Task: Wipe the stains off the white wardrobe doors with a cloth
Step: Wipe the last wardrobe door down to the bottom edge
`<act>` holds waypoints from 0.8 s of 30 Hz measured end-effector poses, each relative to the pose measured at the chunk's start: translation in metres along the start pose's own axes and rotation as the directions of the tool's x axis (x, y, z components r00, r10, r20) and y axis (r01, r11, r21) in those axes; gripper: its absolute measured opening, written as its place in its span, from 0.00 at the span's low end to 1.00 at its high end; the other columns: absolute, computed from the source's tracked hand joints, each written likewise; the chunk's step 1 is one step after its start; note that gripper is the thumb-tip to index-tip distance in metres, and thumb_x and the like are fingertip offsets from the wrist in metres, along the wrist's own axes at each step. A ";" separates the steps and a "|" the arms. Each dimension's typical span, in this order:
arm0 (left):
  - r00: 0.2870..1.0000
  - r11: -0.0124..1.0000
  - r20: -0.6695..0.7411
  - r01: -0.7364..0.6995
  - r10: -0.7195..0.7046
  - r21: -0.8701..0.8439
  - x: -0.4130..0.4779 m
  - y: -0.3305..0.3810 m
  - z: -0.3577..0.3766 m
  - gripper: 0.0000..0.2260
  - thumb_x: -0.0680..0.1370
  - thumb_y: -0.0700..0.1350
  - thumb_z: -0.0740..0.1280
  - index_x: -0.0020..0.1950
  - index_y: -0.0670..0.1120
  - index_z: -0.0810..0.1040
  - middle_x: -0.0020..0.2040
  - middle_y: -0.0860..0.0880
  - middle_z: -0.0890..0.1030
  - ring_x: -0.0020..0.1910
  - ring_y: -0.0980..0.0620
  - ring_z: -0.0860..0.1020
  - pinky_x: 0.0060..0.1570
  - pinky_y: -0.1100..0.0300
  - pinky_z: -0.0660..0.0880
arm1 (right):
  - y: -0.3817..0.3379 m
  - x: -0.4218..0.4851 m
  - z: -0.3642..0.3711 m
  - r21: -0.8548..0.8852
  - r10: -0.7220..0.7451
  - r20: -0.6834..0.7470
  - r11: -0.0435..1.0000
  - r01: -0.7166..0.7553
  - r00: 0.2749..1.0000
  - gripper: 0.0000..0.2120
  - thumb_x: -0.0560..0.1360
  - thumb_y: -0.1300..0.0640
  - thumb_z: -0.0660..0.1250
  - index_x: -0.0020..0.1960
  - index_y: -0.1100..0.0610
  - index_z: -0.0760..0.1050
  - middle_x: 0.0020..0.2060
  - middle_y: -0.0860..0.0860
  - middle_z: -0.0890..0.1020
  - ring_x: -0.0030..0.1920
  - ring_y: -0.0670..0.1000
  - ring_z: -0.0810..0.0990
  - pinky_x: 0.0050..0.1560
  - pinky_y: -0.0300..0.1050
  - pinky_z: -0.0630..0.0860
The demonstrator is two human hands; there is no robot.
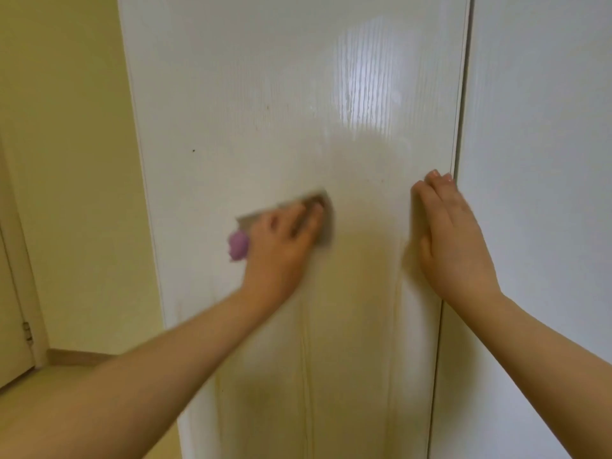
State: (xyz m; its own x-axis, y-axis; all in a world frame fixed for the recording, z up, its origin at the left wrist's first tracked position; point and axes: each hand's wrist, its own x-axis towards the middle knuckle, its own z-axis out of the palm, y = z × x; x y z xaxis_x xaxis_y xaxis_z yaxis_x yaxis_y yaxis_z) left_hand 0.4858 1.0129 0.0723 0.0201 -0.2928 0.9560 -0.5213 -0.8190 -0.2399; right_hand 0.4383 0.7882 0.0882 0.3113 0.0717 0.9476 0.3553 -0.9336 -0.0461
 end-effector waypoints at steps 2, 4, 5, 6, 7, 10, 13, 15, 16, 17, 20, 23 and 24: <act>0.867 0.874 0.122 -0.485 0.483 -0.020 -0.050 0.026 0.011 0.12 0.81 0.39 0.54 0.63 0.43 0.71 0.55 0.47 0.71 0.48 0.44 0.71 0.41 0.53 0.73 | 0.009 -0.004 -0.006 -0.002 0.093 0.011 0.996 -0.093 0.996 0.28 0.71 0.77 0.55 0.71 0.67 0.61 0.72 0.63 0.61 0.73 0.59 0.55 0.72 0.47 0.48; 0.640 0.662 0.196 -0.745 0.743 -0.077 -0.059 0.013 0.008 0.13 0.82 0.38 0.52 0.62 0.46 0.71 0.57 0.49 0.70 0.48 0.47 0.72 0.38 0.56 0.72 | 0.017 -0.009 -0.010 -0.042 0.110 0.042 0.993 -0.108 0.993 0.29 0.72 0.77 0.53 0.72 0.66 0.58 0.73 0.61 0.58 0.74 0.56 0.53 0.71 0.45 0.47; 0.601 0.619 0.181 -0.783 0.778 -0.061 -0.044 0.001 0.009 0.12 0.82 0.38 0.52 0.62 0.46 0.71 0.57 0.49 0.70 0.49 0.47 0.72 0.37 0.56 0.72 | 0.021 -0.012 -0.012 -0.066 0.085 0.049 0.994 -0.082 0.995 0.29 0.72 0.78 0.53 0.72 0.66 0.58 0.73 0.61 0.59 0.73 0.55 0.53 0.71 0.46 0.48; 0.618 0.628 0.164 -0.778 0.769 -0.009 -0.022 -0.006 0.004 0.12 0.82 0.38 0.52 0.61 0.45 0.71 0.57 0.48 0.70 0.49 0.46 0.71 0.37 0.57 0.73 | 0.023 -0.014 -0.012 -0.074 0.064 0.050 0.995 -0.061 0.997 0.29 0.72 0.78 0.53 0.72 0.66 0.58 0.72 0.62 0.59 0.72 0.55 0.53 0.71 0.48 0.49; 0.698 0.698 0.126 -0.714 0.705 0.052 0.002 -0.012 0.003 0.12 0.81 0.37 0.54 0.62 0.44 0.71 0.56 0.46 0.70 0.48 0.45 0.70 0.37 0.56 0.73 | 0.026 -0.015 -0.012 -0.072 0.056 0.046 0.996 -0.053 0.997 0.29 0.72 0.78 0.53 0.72 0.67 0.58 0.72 0.62 0.60 0.72 0.55 0.54 0.71 0.49 0.50; 0.976 0.981 -0.098 -0.190 0.193 0.046 0.045 0.005 0.012 0.15 0.76 0.37 0.62 0.61 0.40 0.77 0.55 0.41 0.76 0.46 0.43 0.67 0.39 0.49 0.75 | 0.023 -0.014 -0.010 -0.043 0.090 0.042 0.995 -0.088 0.995 0.31 0.70 0.79 0.52 0.72 0.66 0.58 0.72 0.62 0.59 0.72 0.54 0.52 0.71 0.47 0.47; 0.906 0.906 0.008 -0.422 0.422 0.008 -0.003 0.056 0.034 0.15 0.76 0.38 0.60 0.62 0.40 0.74 0.56 0.43 0.74 0.46 0.44 0.68 0.37 0.52 0.73 | 0.023 -0.014 -0.011 -0.043 0.068 0.036 0.997 -0.066 0.997 0.31 0.70 0.78 0.51 0.72 0.67 0.58 0.72 0.63 0.59 0.72 0.54 0.52 0.71 0.48 0.48; 0.734 0.741 0.140 -0.672 0.664 0.009 -0.022 0.060 0.033 0.15 0.76 0.39 0.59 0.63 0.43 0.70 0.56 0.46 0.70 0.47 0.45 0.70 0.37 0.53 0.70 | 0.026 -0.014 -0.013 -0.052 0.063 0.054 0.997 -0.060 0.997 0.30 0.71 0.78 0.53 0.72 0.66 0.59 0.72 0.61 0.60 0.71 0.51 0.52 0.70 0.47 0.49; 0.717 0.720 0.136 -0.693 0.684 0.029 -0.010 0.050 0.030 0.14 0.76 0.39 0.59 0.62 0.44 0.70 0.56 0.47 0.69 0.47 0.45 0.70 0.37 0.53 0.68 | 0.027 -0.013 -0.013 -0.060 0.059 0.060 0.997 -0.055 0.996 0.30 0.71 0.78 0.54 0.72 0.66 0.59 0.72 0.61 0.60 0.71 0.50 0.52 0.70 0.46 0.50; 0.756 0.754 0.128 -0.653 0.642 0.074 0.011 0.042 0.025 0.14 0.76 0.38 0.60 0.62 0.44 0.71 0.56 0.46 0.70 0.47 0.45 0.70 0.37 0.52 0.69 | 0.028 -0.013 -0.014 -0.069 0.049 0.056 0.997 -0.045 0.997 0.30 0.70 0.78 0.56 0.72 0.66 0.60 0.71 0.61 0.62 0.71 0.51 0.54 0.70 0.47 0.52; 0.972 0.971 -0.075 -0.214 0.223 0.110 0.066 0.036 0.020 0.16 0.73 0.35 0.66 0.60 0.41 0.77 0.54 0.42 0.77 0.43 0.41 0.74 0.36 0.52 0.73 | 0.031 -0.014 -0.014 -0.088 0.029 0.037 0.996 -0.026 0.999 0.31 0.68 0.79 0.58 0.70 0.66 0.63 0.70 0.61 0.65 0.71 0.58 0.60 0.68 0.50 0.56; 0.936 0.937 -0.039 -0.347 0.349 0.048 0.026 0.066 0.036 0.16 0.74 0.37 0.61 0.62 0.41 0.74 0.54 0.42 0.74 0.44 0.42 0.73 0.37 0.52 0.73 | 0.028 -0.014 -0.015 -0.093 0.042 0.045 0.995 -0.038 0.998 0.31 0.69 0.78 0.57 0.71 0.66 0.62 0.70 0.61 0.64 0.71 0.60 0.61 0.68 0.49 0.55; 0.859 0.857 0.036 -0.513 0.512 0.050 -0.003 0.076 0.039 0.16 0.75 0.38 0.59 0.63 0.42 0.71 0.55 0.44 0.71 0.45 0.44 0.71 0.37 0.53 0.70 | 0.029 -0.015 -0.016 -0.100 0.040 0.050 0.994 -0.035 0.998 0.31 0.69 0.77 0.58 0.71 0.65 0.62 0.71 0.60 0.64 0.71 0.59 0.60 0.69 0.49 0.54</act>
State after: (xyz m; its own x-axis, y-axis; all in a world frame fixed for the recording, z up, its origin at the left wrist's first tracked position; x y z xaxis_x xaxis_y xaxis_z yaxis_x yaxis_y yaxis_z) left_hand 0.4794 0.9324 0.0446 -0.2186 -0.6881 0.6919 -0.4145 -0.5764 -0.7042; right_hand 0.4293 0.7546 0.0778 0.3690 0.0515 0.9280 0.2542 -0.9660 -0.0475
